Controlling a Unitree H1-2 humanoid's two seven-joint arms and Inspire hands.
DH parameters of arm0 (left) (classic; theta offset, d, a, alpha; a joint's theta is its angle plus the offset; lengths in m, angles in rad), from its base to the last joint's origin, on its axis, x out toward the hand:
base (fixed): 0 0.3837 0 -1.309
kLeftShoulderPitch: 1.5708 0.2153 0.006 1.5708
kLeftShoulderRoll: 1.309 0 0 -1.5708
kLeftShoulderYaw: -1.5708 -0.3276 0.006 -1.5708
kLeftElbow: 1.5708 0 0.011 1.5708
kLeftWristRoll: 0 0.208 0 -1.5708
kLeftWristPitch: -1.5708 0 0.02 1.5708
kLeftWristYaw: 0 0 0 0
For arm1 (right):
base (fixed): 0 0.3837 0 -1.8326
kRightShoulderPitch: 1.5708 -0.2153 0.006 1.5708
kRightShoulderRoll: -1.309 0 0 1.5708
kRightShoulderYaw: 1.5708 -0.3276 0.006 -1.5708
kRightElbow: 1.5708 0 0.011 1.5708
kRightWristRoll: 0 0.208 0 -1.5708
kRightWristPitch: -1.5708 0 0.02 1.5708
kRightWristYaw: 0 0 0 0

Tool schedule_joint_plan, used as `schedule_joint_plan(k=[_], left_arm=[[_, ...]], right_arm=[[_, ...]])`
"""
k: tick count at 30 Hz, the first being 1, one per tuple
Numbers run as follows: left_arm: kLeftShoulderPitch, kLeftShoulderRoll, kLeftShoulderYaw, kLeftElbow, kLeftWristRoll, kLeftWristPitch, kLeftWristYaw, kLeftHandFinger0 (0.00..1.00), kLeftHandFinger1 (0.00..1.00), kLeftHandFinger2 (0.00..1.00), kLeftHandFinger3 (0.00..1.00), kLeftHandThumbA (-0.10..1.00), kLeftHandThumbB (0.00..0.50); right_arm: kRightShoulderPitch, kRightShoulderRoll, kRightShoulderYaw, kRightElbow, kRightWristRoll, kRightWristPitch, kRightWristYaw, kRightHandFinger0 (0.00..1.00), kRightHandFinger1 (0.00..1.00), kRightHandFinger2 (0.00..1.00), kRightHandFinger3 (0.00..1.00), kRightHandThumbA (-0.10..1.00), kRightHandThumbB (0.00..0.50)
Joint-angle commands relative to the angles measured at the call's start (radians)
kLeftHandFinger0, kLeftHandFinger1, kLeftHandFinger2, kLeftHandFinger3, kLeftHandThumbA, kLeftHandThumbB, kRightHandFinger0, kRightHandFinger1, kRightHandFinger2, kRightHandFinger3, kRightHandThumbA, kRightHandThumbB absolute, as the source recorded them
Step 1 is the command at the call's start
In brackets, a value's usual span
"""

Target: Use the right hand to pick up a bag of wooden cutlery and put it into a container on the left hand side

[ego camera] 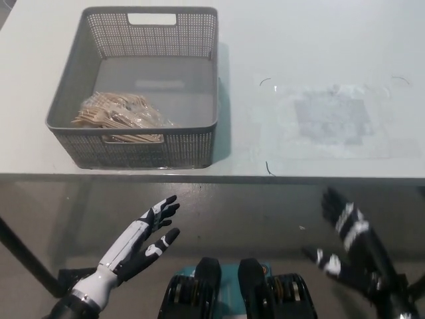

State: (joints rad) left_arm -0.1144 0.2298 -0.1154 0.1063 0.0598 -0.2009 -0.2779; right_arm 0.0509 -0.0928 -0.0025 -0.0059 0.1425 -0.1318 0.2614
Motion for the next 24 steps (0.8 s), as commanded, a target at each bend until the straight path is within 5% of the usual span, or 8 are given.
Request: schedule_joint_plan(k=[1,4,8,11,12,24], left_arm=[[-0.002,0.006,0.017,-0.009,-0.017,-0.048,0.014,1.0,1.0,1.0,1.0,0.77,0.139],[-0.002,0.004,0.02,-0.009,-0.016,-0.049,0.012,1.0,1.0,1.0,1.0,0.78,0.137],[-0.018,-0.002,0.025,0.017,-0.007,-0.062,0.021,1.0,1.0,1.0,1.0,0.76,0.125],[-0.019,-0.003,0.026,0.019,-0.009,-0.064,0.02,1.0,1.0,1.0,1.0,0.76,0.117],[-0.019,-0.003,0.029,0.019,-0.01,-0.06,0.023,1.0,1.0,1.0,1.0,0.76,0.108],[-0.021,-0.005,0.031,0.005,-0.005,-0.042,0.023,1.0,1.0,1.0,1.0,0.77,0.079]], right_arm=[[0.003,0.005,-0.023,0.06,0.115,-0.143,0.052,1.0,1.0,1.0,1.0,0.96,0.296],[0.002,0.003,-0.021,0.067,0.12,-0.153,0.053,1.0,1.0,1.0,1.0,0.96,0.296],[-0.041,-0.001,-0.02,0.185,0.073,-0.199,0.034,1.0,1.0,1.0,1.0,0.98,0.187],[-0.055,-0.005,-0.017,0.206,0.072,-0.212,0.038,1.0,1.0,1.0,1.0,0.97,0.174],[-0.078,-0.011,-0.012,0.196,0.071,-0.162,0.037,1.0,1.0,1.0,1.0,0.98,0.223],[-0.098,-0.019,-0.011,0.195,0.087,-0.133,0.042,1.0,1.0,1.0,1.0,0.94,0.193]])
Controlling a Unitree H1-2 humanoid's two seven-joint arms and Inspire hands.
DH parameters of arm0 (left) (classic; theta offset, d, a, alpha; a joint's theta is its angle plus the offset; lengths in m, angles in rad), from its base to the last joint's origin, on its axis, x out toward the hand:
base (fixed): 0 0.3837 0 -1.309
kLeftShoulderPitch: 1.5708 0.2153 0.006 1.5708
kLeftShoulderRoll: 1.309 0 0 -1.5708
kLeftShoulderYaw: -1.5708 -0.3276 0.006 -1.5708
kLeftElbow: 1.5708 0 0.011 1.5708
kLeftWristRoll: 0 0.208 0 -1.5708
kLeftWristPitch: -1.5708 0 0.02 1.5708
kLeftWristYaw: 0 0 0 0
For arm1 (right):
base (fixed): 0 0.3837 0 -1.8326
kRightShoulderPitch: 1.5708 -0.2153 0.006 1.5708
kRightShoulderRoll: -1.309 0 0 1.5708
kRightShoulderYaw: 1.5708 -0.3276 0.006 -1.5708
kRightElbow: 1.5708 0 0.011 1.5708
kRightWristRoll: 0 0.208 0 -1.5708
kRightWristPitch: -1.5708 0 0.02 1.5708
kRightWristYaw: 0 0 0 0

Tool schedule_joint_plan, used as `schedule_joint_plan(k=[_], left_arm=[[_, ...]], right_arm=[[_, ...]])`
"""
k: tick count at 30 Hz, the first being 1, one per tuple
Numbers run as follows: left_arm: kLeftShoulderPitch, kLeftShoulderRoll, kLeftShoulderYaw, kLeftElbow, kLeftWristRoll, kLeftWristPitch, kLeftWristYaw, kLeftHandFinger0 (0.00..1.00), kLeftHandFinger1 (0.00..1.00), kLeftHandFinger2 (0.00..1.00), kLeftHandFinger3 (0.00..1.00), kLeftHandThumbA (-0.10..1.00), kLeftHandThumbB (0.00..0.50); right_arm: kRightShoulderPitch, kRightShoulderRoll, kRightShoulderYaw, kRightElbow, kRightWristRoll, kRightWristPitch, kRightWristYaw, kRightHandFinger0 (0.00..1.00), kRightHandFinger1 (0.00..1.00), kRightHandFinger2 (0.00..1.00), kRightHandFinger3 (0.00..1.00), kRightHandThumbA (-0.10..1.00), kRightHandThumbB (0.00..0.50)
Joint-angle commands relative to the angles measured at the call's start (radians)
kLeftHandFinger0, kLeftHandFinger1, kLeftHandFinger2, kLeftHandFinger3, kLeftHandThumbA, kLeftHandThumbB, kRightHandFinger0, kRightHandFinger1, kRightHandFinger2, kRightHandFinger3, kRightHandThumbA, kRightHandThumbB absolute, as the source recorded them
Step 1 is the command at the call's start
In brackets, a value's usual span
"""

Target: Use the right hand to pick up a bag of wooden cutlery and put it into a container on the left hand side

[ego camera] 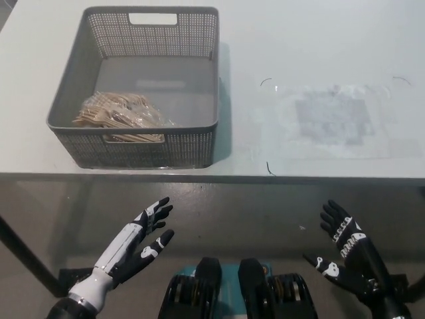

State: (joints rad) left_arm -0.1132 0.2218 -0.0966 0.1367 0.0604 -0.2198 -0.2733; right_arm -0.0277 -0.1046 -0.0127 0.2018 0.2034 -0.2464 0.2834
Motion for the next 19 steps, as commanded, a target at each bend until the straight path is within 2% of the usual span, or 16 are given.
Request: schedule_joint_plan(k=[1,9,10,11,19], left_arm=[[-0.028,0.004,0.013,-0.022,-0.01,-0.022,0.016,1.0,1.0,1.0,1.0,0.76,0.067],[-0.021,-0.001,0.017,-0.032,0.006,-0.014,0.034,1.0,1.0,1.0,1.0,0.8,0.056],[-0.02,-0.004,0.018,-0.034,0.01,-0.007,0.038,1.0,1.0,1.0,1.0,0.84,0.014],[-0.02,-0.018,0.025,-0.033,0.036,0.001,0.071,1.0,1.0,1.0,1.0,0.9,0.003],[-0.022,-0.026,0.032,-0.042,0.05,0.016,0.085,1.0,1.0,1.0,1.0,0.95,0.0]], right_arm=[[-0.024,-0.009,0.0,-0.014,0.017,-0.015,0.014,1.0,1.0,1.0,1.0,0.93,0.197],[-0.032,-0.017,0.008,-0.007,-0.018,-0.02,0.003,1.0,1.0,1.0,1.0,0.94,0.224],[-0.034,-0.019,0.008,-0.005,-0.016,-0.02,0.005,1.0,1.0,1.0,1.0,0.93,0.216],[-0.042,-0.021,0.004,-0.002,-0.01,-0.011,0.004,1.0,1.0,1.0,1.0,0.92,0.236],[-0.052,-0.023,0.006,0.004,-0.024,-0.011,-0.003,1.0,1.0,1.0,1.0,0.92,0.21]])
